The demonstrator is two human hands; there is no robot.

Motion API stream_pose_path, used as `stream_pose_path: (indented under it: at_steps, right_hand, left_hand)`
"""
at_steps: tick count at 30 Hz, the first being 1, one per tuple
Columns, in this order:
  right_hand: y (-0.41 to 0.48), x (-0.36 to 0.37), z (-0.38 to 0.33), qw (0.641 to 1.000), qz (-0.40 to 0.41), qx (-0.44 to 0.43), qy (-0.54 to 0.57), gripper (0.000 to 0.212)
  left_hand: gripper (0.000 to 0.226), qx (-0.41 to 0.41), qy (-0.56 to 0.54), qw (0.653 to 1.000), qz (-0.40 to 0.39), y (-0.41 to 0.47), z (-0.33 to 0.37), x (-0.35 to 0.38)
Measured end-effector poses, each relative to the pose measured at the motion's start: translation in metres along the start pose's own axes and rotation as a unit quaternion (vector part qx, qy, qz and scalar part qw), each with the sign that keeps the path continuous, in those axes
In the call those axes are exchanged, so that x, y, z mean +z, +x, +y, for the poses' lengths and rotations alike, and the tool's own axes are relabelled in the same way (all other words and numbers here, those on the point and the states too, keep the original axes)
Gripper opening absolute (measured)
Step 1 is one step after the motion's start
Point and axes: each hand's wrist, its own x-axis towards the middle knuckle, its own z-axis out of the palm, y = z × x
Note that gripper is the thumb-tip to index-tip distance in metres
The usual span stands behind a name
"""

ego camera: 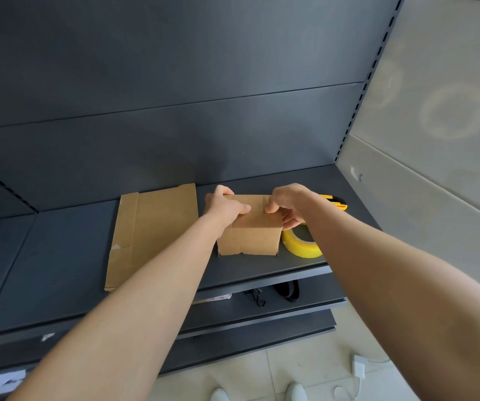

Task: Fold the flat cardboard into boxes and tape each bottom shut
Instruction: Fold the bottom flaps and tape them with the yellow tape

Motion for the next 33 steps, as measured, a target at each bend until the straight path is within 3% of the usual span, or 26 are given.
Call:
stream_pose_path:
  at_steps: [5,7,8,10,11,14,21,24,29,33]
  right_hand:
    - [0.008,-0.019,0.029,0.991,-0.035,-0.065,0.115,0.029]
    - [0.019,-0.032,0.052,0.978,0.005,-0.092,0.187,0.038]
    - [0.024,-0.036,0.062,0.978,0.054,-0.100,0.172,0.038]
    - [0.035,-0.040,0.079,0.989,0.105,-0.101,-0.017,0.032]
    - [0.040,-0.037,0.086,0.982,0.087,-0.087,-0.146,0.032]
    - [0.045,-0.022,0.098,0.921,0.052,-0.035,-0.384,0.048]
    - [0.035,-0.031,0.091,0.874,0.139,-0.064,-0.461,0.034]
    - [0.010,-0.051,0.068,0.898,0.198,-0.133,-0.369,0.034]
    - [-0.044,-0.070,0.024,0.940,0.171,-0.254,-0.152,0.028]
    - [-0.066,-0.064,-0.001,0.936,0.126,-0.299,-0.138,0.033]
  left_hand:
    - [0.035,0.003,-0.013,1.000,0.010,0.001,0.001,0.000]
    - [0.035,0.008,-0.008,1.000,0.013,0.003,0.000,0.002]
    - [0.035,0.009,-0.004,1.000,0.015,0.004,0.000,0.002]
    - [0.035,0.008,0.000,1.000,0.018,0.006,-0.001,0.002]
    - [0.035,0.008,0.000,1.000,0.019,0.006,-0.001,0.002]
    - [0.035,0.009,0.001,1.000,0.022,0.005,-0.001,0.002]
    - [0.036,0.023,0.010,0.999,0.027,0.002,0.001,0.002]
    - [0.036,0.023,0.015,0.999,0.024,0.001,0.003,0.002]
    - [0.024,0.012,0.003,0.999,0.031,0.003,0.003,-0.001]
    - [0.016,0.018,-0.003,0.999,0.034,0.005,0.000,-0.004]
